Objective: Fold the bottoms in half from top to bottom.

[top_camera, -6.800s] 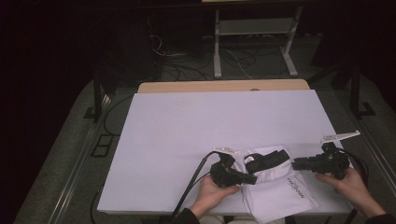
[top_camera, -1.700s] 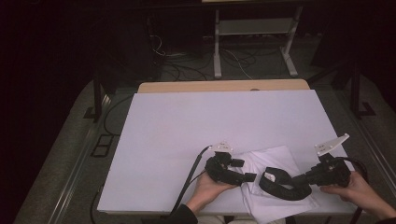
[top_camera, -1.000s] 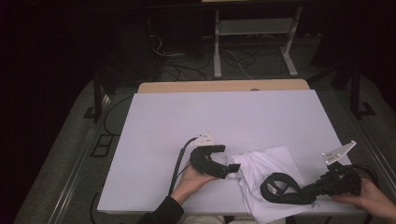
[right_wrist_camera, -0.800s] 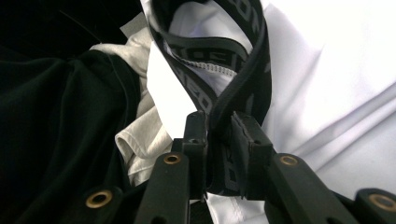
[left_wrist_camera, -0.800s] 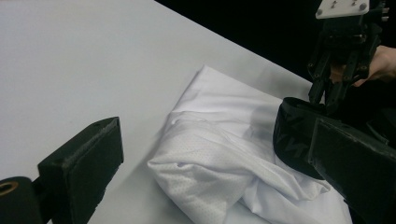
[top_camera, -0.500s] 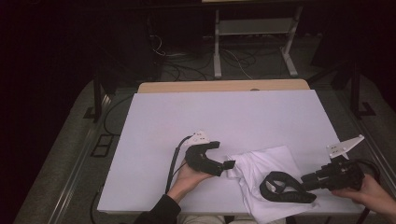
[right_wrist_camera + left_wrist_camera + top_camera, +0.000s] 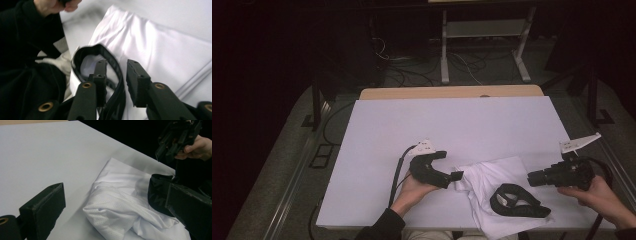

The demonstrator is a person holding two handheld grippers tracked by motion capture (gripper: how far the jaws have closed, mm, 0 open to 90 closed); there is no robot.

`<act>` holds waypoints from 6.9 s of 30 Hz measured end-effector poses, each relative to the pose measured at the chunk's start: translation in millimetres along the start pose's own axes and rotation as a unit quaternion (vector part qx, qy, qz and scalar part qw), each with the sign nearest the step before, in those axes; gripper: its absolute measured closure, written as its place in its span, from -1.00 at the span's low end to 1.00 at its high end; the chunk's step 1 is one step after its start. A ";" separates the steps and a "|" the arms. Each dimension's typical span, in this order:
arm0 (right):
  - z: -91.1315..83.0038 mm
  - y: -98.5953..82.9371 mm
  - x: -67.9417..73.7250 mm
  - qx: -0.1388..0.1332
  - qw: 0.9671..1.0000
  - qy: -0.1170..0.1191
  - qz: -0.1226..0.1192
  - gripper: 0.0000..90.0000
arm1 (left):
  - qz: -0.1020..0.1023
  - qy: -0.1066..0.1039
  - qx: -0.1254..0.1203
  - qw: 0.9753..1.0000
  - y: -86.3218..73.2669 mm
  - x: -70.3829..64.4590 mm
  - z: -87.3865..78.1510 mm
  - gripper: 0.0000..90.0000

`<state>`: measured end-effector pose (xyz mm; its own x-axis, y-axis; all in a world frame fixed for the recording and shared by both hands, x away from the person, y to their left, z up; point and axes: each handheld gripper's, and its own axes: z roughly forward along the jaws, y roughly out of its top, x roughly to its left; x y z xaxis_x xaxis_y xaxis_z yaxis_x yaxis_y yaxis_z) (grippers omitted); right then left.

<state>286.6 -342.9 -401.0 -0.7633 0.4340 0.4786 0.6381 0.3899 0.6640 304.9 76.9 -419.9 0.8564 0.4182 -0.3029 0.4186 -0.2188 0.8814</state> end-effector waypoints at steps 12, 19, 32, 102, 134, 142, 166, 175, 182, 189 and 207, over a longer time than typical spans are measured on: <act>11.6 15.4 -10.7 0.003 1.000 -0.007 0.012 0.94 | -0.002 0.001 -0.001 1.000 -0.4 1.8 0.2 -0.97; 24.5 22.6 -12.7 0.020 1.000 -0.004 0.008 0.96 | -0.005 -0.001 -0.003 1.000 -0.6 2.4 0.4 -0.97; 58.3 28.2 -16.5 0.072 0.997 0.010 0.007 0.96 | -0.006 -0.004 -0.002 1.000 -1.3 2.2 2.0 -0.97; 85.1 -22.6 38.9 0.202 0.972 0.095 -0.075 0.94 | -0.023 -0.003 0.011 1.000 -5.0 3.9 11.8 -0.99; 33.2 28.2 14.8 0.047 0.997 -0.024 -0.061 -0.36 | -0.056 0.014 0.031 0.998 -1.5 13.6 19.3 -0.98; 30.5 30.6 -8.0 0.018 0.998 -0.052 -0.026 -0.70 | -0.074 0.016 0.036 0.996 0.2 19.1 24.5 -0.98; 34.4 33.0 -56.3 0.010 0.994 -0.113 0.007 -0.82 | -0.126 0.011 0.080 0.989 -2.9 36.2 44.4 -0.98; 36.9 31.3 -76.1 0.012 0.992 -0.127 0.025 -0.56 | -0.138 -0.003 0.100 0.985 -7.2 38.1 52.7 -0.86; 41.3 29.8 -84.8 0.023 0.992 -0.121 0.029 -0.28 | -0.148 -0.024 0.108 0.983 -9.4 38.2 55.8 -0.66; 44.2 28.8 -86.2 0.033 0.993 -0.112 0.027 -0.08 | -0.157 -0.040 0.115 0.980 -11.7 37.4 60.0 -0.42; 51.6 29.7 -80.0 0.060 0.991 -0.116 0.009 0.88 | -0.137 -0.052 0.133 0.980 -13.4 34.0 64.7 0.75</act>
<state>371.9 -324.1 -449.2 -0.7161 0.6122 0.3354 0.6700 0.4682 0.5761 348.0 37.1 -465.4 0.7217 0.4039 -0.5622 0.6889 -0.3392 0.6406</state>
